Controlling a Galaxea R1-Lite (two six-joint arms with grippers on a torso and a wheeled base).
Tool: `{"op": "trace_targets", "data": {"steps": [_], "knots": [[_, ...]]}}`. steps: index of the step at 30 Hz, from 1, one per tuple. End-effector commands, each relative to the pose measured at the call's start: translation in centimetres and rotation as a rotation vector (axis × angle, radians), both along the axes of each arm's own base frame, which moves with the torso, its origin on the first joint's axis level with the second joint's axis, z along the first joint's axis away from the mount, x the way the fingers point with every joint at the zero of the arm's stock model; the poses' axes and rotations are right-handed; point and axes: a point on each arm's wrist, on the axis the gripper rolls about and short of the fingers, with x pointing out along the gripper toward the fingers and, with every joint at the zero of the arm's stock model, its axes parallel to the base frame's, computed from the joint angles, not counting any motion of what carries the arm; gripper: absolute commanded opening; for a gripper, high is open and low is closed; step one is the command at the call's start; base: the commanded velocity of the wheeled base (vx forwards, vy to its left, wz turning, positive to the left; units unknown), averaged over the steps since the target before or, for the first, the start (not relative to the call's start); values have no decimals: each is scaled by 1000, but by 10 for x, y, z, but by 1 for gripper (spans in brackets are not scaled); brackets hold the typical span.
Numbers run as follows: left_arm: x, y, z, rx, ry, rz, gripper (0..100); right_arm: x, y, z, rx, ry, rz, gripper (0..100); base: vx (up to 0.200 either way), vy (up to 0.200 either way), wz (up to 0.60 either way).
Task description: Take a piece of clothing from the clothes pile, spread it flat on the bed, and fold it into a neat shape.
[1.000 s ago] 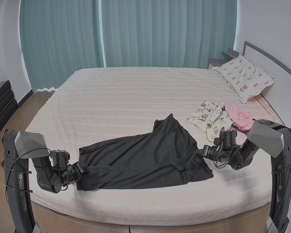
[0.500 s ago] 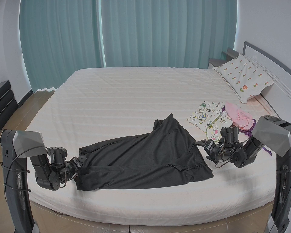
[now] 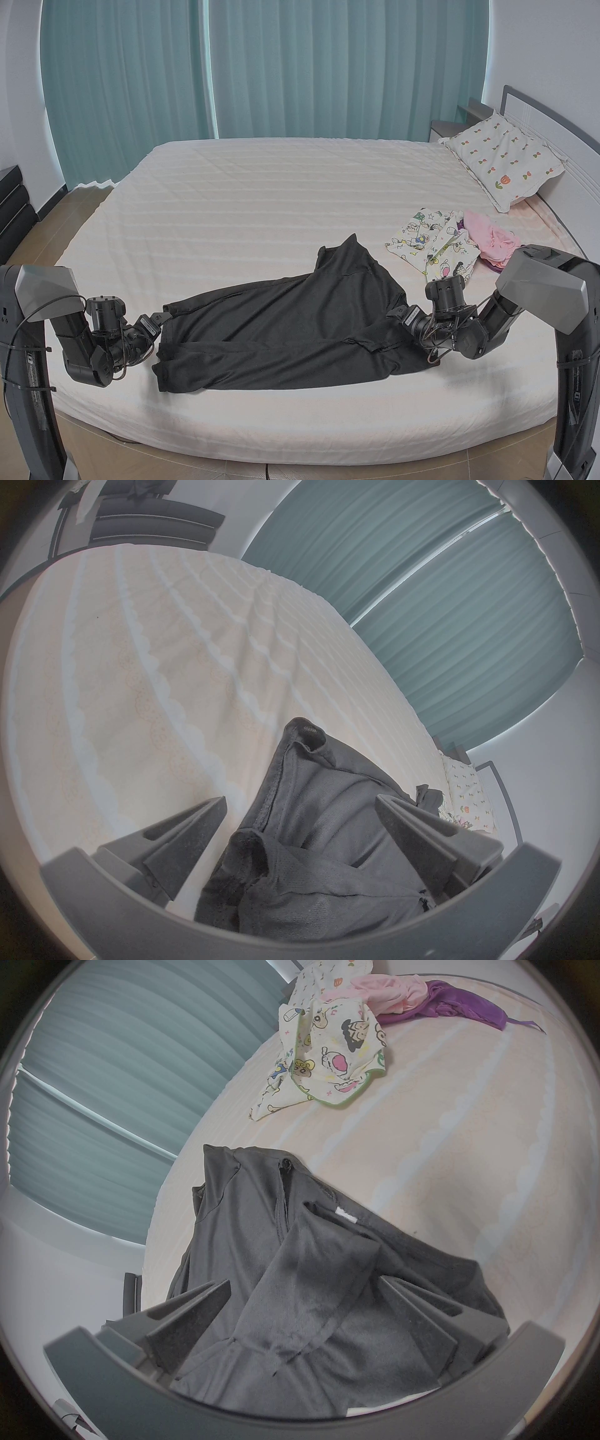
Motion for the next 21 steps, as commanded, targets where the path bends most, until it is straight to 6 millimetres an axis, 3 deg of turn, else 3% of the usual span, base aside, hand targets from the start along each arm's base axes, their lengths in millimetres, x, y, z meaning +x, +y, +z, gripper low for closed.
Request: {"op": "trace_targets", "data": {"steps": [1,4,5,12,21], "knots": [[0,2,1,-1,-3,4,100,6,3,-15,-11,17,-2,100,0,0,0],[0,2,1,-1,-3,4,100,10,5,-17,-8,8,-2,100,0,0,0],[0,2,1,-1,-3,4,100,14,5,-19,-8,4,-5,0,0,0,0],[0,2,1,-1,-3,4,100,16,4,-23,-42,-3,-43,0,0,0,0],[0,1,1,0,-3,4,100,7,3,-7,-67,-21,-71,0,0,0,0]]}}
